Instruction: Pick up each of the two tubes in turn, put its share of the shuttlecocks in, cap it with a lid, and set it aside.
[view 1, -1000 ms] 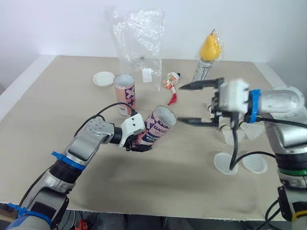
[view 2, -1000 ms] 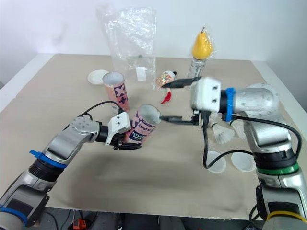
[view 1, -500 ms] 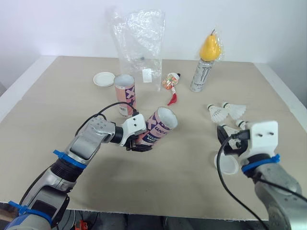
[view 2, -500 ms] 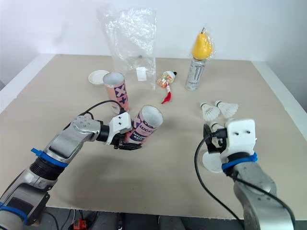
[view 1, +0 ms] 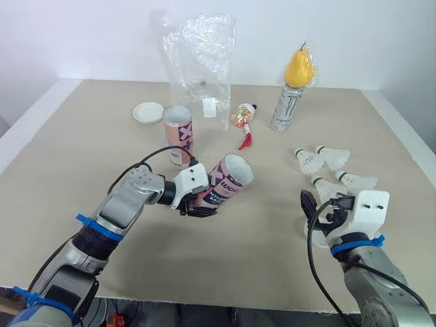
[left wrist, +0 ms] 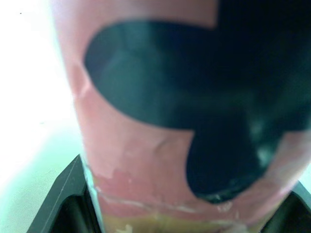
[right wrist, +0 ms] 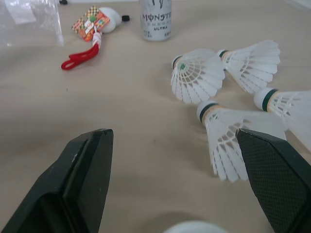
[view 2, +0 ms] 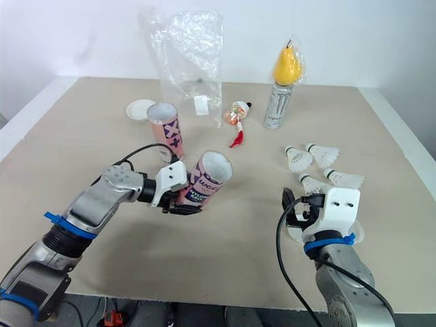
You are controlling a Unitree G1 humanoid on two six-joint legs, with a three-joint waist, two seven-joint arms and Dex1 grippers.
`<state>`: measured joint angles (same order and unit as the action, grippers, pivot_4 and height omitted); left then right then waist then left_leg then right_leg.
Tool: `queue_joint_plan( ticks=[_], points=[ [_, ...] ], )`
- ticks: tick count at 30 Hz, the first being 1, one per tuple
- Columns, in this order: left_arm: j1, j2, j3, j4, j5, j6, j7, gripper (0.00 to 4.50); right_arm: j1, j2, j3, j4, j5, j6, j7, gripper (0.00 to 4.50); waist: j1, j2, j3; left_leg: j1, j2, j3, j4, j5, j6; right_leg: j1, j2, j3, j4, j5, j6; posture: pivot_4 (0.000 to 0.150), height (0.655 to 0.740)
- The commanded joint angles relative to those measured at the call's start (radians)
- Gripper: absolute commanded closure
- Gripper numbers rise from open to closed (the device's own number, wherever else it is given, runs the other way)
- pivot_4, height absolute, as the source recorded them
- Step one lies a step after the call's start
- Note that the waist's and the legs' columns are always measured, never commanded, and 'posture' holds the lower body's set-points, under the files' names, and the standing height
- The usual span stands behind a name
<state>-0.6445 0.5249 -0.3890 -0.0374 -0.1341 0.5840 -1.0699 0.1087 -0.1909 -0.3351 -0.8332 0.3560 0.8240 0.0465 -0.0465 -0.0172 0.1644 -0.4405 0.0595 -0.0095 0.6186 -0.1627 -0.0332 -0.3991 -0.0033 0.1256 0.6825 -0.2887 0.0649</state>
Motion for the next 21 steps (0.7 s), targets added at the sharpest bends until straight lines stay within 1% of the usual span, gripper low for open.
queue_joint_plan(
  ticks=[1,8,13,21],
  points=[
    [0.024,0.007,-0.015,-0.023,0.006,0.022,0.002,1.51,-0.024,-0.002,-0.043,0.024,0.034,-0.017,0.009,0.17,0.0,0.0,0.0,0.0,0.0,0.0,0.0,0.0,0.0,0.0,0.0,0.0,0.0,0.0,0.0,0.15,0.74],
    [0.036,0.011,-0.007,-0.039,0.003,0.036,0.015,1.51,-0.036,-0.002,-0.052,0.066,0.057,-0.022,0.011,0.17,0.0,0.0,0.0,0.0,0.0,0.0,-0.001,0.0,0.0,0.0,0.0,0.0,0.0,0.0,0.0,0.15,0.74],
    [0.04,0.014,-0.005,-0.043,0.003,0.04,0.02,1.51,-0.041,0.02,-0.075,0.097,0.078,-0.022,-0.009,0.17,0.0,0.0,0.0,0.0,0.0,0.0,-0.001,0.0,0.0,0.0,0.0,0.0,0.0,0.0,0.0,0.15,0.74],
    [0.038,0.012,-0.004,-0.043,0.003,0.042,0.024,1.51,-0.065,0.01,-0.084,0.172,0.092,-0.048,0.001,0.17,-0.001,0.0,0.0,0.0,0.0,0.0,-0.001,0.0,0.0,0.0,0.0,0.0,0.0,0.0,0.0,0.15,0.74]
  ],
)
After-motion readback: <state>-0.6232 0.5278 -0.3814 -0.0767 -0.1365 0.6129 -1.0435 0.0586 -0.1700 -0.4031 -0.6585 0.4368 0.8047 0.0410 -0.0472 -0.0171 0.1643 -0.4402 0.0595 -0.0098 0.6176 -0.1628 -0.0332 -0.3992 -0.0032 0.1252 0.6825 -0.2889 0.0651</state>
